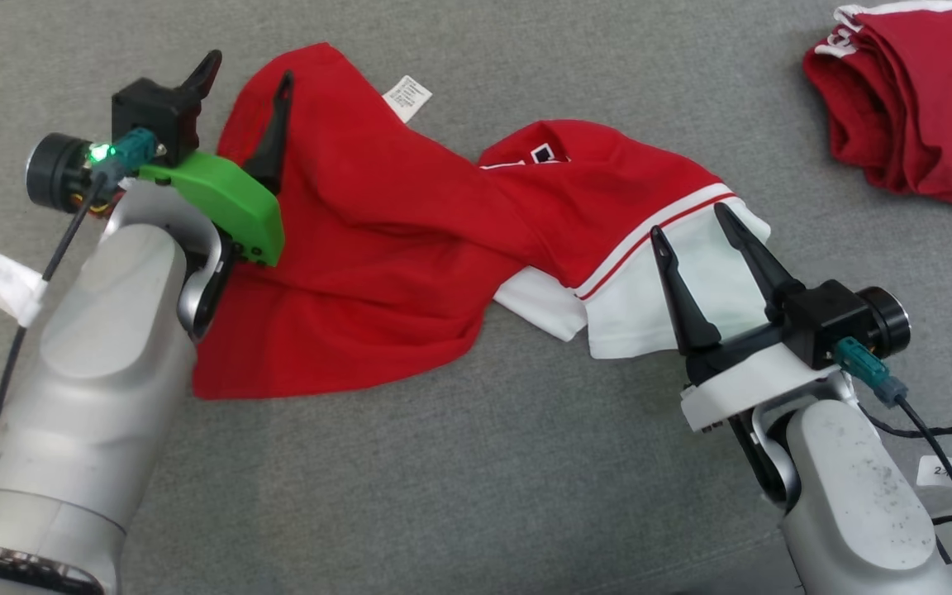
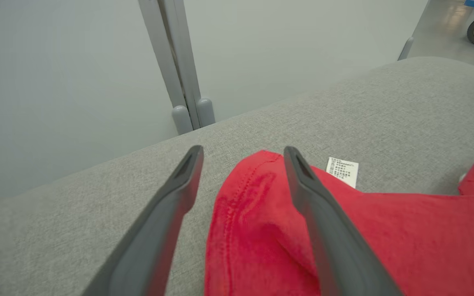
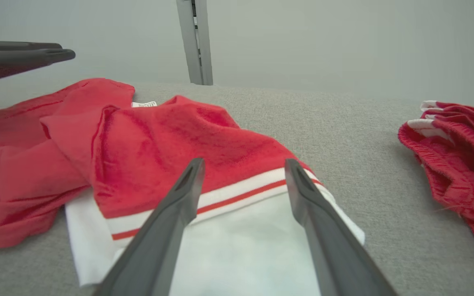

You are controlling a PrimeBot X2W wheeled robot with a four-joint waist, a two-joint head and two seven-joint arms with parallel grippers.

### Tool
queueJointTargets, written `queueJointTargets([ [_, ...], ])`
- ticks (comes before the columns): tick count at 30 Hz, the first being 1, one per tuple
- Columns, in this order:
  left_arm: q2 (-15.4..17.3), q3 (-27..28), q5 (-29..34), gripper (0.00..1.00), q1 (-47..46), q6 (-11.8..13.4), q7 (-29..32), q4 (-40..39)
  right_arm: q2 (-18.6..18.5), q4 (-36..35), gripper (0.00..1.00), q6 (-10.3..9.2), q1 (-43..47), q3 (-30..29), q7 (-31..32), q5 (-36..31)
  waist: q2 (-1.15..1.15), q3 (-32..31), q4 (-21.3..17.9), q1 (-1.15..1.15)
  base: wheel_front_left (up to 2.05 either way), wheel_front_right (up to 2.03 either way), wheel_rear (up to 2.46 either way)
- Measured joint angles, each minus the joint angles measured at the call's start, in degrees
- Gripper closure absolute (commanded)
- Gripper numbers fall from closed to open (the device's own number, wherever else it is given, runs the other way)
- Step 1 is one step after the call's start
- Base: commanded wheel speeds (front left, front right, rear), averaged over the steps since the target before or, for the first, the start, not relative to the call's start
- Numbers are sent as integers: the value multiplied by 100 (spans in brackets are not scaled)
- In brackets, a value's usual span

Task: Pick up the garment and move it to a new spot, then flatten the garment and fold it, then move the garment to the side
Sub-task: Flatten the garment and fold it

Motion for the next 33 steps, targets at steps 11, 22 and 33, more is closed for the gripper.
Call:
queueJointTargets([
  [11,410,-915,-593,0,-1027,-1,543,933,-2,-396,0,0,-163,346,-1,427,0,485,-673,0,0,0,0],
  [22,434,-1567,-1044,100,-1273,-18,713,1272,-2,-426,0,0,-140,162,-1,415,0,682,-874,0,0,0,0],
  [33,500,-1533,-1265,100,-1312,-18,-291,665,5,-59,0,0,-129,-41,0,265,0,179,-458,0,0,0,0],
])
